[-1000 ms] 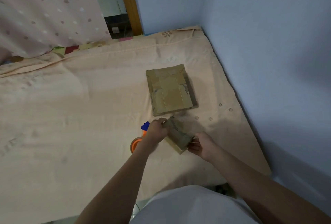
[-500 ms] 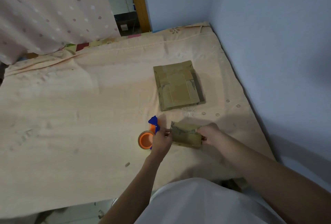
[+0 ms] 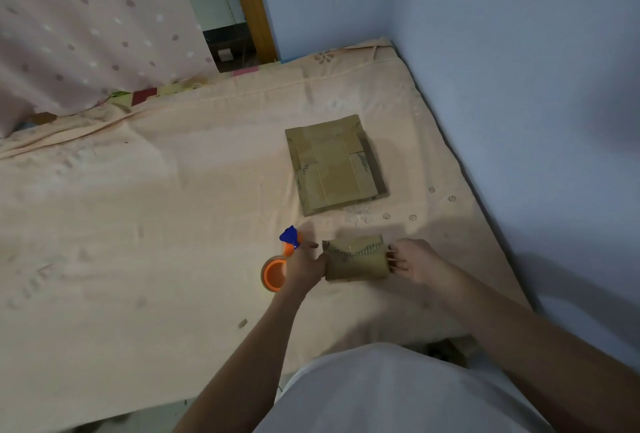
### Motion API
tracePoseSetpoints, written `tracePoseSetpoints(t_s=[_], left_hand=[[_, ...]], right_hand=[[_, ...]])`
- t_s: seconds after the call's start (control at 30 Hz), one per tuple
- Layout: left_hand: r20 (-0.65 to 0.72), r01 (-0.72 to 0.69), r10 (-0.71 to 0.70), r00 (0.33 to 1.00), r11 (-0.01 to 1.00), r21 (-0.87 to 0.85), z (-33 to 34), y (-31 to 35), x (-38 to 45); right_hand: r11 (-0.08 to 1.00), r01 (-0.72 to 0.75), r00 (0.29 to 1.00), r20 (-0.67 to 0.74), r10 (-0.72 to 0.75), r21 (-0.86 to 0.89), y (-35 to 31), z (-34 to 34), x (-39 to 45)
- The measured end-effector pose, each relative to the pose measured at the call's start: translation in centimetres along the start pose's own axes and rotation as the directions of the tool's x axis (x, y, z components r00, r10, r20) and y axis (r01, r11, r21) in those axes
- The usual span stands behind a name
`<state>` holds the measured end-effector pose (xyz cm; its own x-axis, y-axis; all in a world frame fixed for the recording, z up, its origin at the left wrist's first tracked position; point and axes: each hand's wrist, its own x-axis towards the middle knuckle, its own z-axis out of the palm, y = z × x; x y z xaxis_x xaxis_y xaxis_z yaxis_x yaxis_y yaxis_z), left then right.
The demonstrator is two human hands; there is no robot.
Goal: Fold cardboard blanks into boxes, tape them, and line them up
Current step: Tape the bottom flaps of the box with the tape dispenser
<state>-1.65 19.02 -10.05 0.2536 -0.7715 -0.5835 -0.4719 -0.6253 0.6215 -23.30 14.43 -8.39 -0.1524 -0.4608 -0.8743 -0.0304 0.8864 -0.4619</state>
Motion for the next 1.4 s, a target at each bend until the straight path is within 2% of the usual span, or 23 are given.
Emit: tracePoseSetpoints(t_s=[0.13, 0.2, 0.27, 0.4, 0.53, 0.6, 0.7, 0.8, 0.87, 1.0, 1.23, 1.3, 1.4], left_hand=[[-0.013, -0.143, 0.149, 0.989, 0.969, 0.200, -0.2, 1.2, 1.2], [0.013, -0.260, 0.268, 0.963, 0.922, 0.288, -0.3, 1.9, 1.7], [0.125, -0.364, 0.343, 0.931, 0.850, 0.381, -0.4, 2.8, 2.2], [0.325, -0.397, 0.265, 0.908, 0.790, 0.466, 0.1, 4.1, 2.6], [0.328, -0.374, 0.235, 0.915, 0.797, 0.474, 0.1, 3.7, 2.6], [0.299, -0.347, 0.233, 0.925, 0.837, 0.423, 0.1, 3.5, 2.4], [0.234, -0.247, 0.189, 0.954, 0.936, 0.251, -0.1, 2.7, 1.8], [0.236, -0.063, 0.060, 0.970, 0.998, 0.006, 0.2, 1.7, 0.9], [0.242, 0.061, -0.019, 0.970, 0.983, -0.170, 0.6, 1.0, 0.0], [0.194, 0.152, -0.075, 0.978, 0.896, -0.417, 1.5, 0.2, -1.2], [0.204, 0.182, -0.084, 0.975, 0.826, -0.533, 2.2, 0.9, -1.6], [0.213, 0.207, -0.104, 0.972, 0.812, -0.546, 2.1, 1.0, -1.5], [0.216, 0.216, -0.117, 0.969, 0.824, -0.524, 1.9, 0.9, -1.2]], right_hand=[[0.990, -0.070, 0.995, -0.063, 0.078, 0.122, 2.6, -1.2, -0.4], [0.978, -0.133, 0.991, -0.003, 0.135, 0.159, 3.7, -1.4, -0.9], [0.964, -0.192, 0.980, 0.081, 0.180, 0.182, 4.2, -1.0, -1.5], [0.956, -0.198, 0.972, 0.173, 0.161, 0.219, 3.9, 0.3, -2.1], [0.958, -0.159, 0.979, 0.163, 0.122, 0.238, 3.1, 0.4, -2.3], [0.959, -0.141, 0.982, 0.158, 0.104, 0.247, 2.7, 0.2, -2.1], [0.956, -0.101, 0.988, 0.142, 0.063, 0.274, 1.6, 0.3, -1.7], [0.960, -0.072, 0.988, 0.149, 0.033, 0.269, 0.3, 0.7, -1.6], [0.975, -0.053, 0.984, 0.178, 0.014, 0.214, -0.5, 1.0, -1.6], [0.995, 0.010, 0.977, 0.212, -0.031, 0.096, -1.6, 1.4, -1.5], [0.994, 0.097, 0.975, 0.204, -0.086, -0.044, -0.3, 1.7, -0.1], [0.970, 0.193, 0.965, 0.207, -0.160, -0.151, 0.9, 1.9, 0.0], [0.874, 0.365, 0.930, 0.156, -0.332, -0.320, 2.1, 2.6, -0.6]])
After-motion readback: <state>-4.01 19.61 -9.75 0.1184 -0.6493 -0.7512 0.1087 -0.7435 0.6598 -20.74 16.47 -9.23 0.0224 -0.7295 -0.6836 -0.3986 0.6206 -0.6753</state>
